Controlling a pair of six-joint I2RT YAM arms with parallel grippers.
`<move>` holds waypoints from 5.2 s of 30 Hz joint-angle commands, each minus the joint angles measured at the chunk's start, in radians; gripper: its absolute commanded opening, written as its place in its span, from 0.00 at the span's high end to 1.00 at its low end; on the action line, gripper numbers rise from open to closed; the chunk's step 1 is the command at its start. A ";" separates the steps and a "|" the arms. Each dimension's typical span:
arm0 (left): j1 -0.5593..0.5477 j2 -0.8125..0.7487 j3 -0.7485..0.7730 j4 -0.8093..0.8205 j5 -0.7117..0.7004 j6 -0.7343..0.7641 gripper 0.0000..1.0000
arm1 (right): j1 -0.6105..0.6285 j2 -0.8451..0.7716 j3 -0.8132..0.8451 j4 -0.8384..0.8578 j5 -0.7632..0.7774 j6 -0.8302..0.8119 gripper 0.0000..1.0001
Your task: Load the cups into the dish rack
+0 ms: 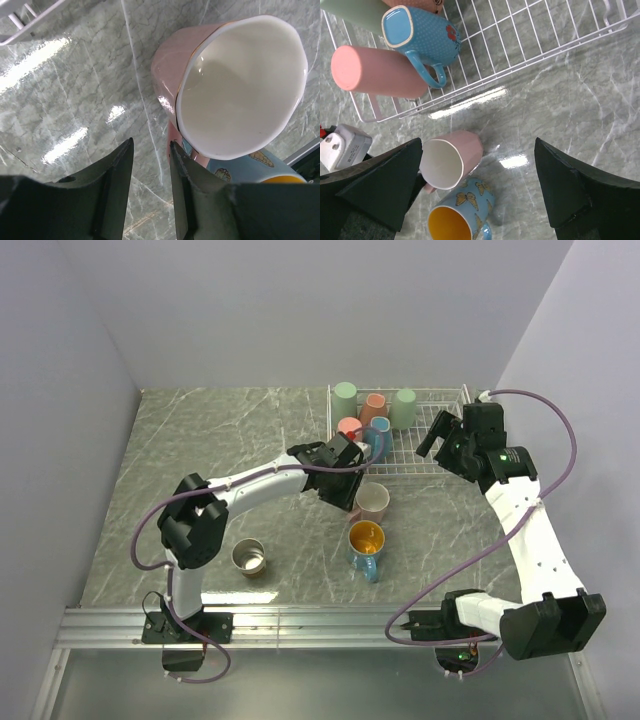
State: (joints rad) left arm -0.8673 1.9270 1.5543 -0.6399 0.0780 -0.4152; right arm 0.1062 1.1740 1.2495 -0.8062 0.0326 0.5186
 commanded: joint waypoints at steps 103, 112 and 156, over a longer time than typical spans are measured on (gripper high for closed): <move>0.217 -0.394 0.116 0.284 0.255 -0.326 1.00 | -0.062 -0.014 -0.022 0.419 -0.652 0.256 0.00; 0.352 -0.457 -0.034 0.560 0.443 -0.526 1.00 | -0.065 0.047 -0.136 0.865 -0.895 0.582 0.00; 0.399 -0.336 -0.171 1.224 0.565 -1.091 1.00 | -0.008 0.231 -0.179 1.478 -0.870 0.995 0.00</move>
State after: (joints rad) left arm -0.4587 1.6089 1.3186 0.4236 0.6327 -1.4837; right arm 0.0864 1.4002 1.0153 0.5953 -0.8520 1.5028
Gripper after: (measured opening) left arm 0.239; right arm 0.996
